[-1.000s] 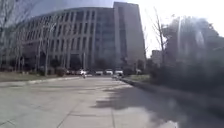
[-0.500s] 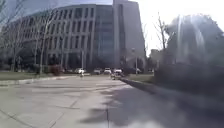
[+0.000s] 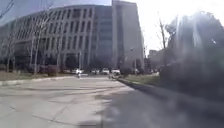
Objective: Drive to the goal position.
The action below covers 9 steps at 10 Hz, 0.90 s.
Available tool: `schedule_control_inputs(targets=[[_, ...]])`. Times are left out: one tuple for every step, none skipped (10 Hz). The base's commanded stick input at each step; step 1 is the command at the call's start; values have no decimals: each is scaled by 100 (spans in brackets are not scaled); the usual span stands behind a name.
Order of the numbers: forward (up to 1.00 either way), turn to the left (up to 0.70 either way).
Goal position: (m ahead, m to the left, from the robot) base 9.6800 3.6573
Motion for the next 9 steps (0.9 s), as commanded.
schedule_control_inputs(targets=[[100, 8], [100, 3], [100, 3], [100, 3], [100, 3], [100, 3], [100, 5], [100, 14], [100, 22]])
